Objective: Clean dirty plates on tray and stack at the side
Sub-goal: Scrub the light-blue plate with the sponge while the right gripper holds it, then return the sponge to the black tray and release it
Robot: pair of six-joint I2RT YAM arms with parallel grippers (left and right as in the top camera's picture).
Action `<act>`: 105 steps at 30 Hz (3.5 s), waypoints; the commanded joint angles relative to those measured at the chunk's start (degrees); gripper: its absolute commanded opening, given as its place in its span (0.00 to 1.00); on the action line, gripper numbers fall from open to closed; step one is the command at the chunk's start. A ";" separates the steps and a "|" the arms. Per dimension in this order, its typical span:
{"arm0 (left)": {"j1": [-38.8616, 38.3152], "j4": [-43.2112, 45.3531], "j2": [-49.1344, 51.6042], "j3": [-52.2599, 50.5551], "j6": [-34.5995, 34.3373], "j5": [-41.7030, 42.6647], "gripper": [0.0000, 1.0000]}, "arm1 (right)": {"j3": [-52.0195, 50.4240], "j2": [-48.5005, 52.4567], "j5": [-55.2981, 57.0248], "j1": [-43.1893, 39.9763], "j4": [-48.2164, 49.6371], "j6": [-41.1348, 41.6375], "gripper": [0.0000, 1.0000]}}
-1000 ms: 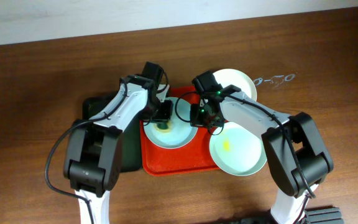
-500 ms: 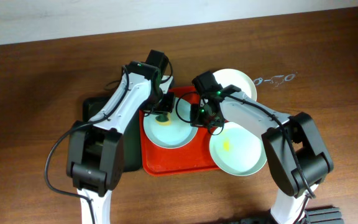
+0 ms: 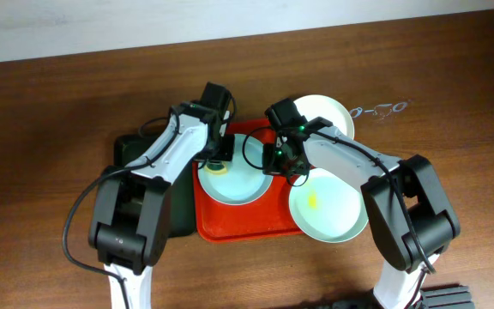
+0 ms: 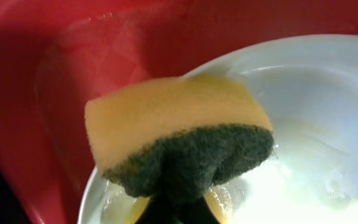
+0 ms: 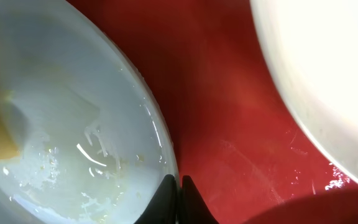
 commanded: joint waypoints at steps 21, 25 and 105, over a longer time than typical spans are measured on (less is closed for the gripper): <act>-3.80 4.98 -2.95 -12.35 -2.25 19.43 0.00 | -0.83 0.42 0.59 0.61 -0.48 -0.31 0.04; -3.82 4.98 -9.14 -12.24 -2.25 19.39 0.00 | -0.83 0.42 0.59 0.61 -0.48 -0.31 0.04; 3.41 0.02 -15.28 -4.98 -1.75 8.94 0.00 | -0.83 0.42 0.57 0.61 -1.79 -0.74 0.04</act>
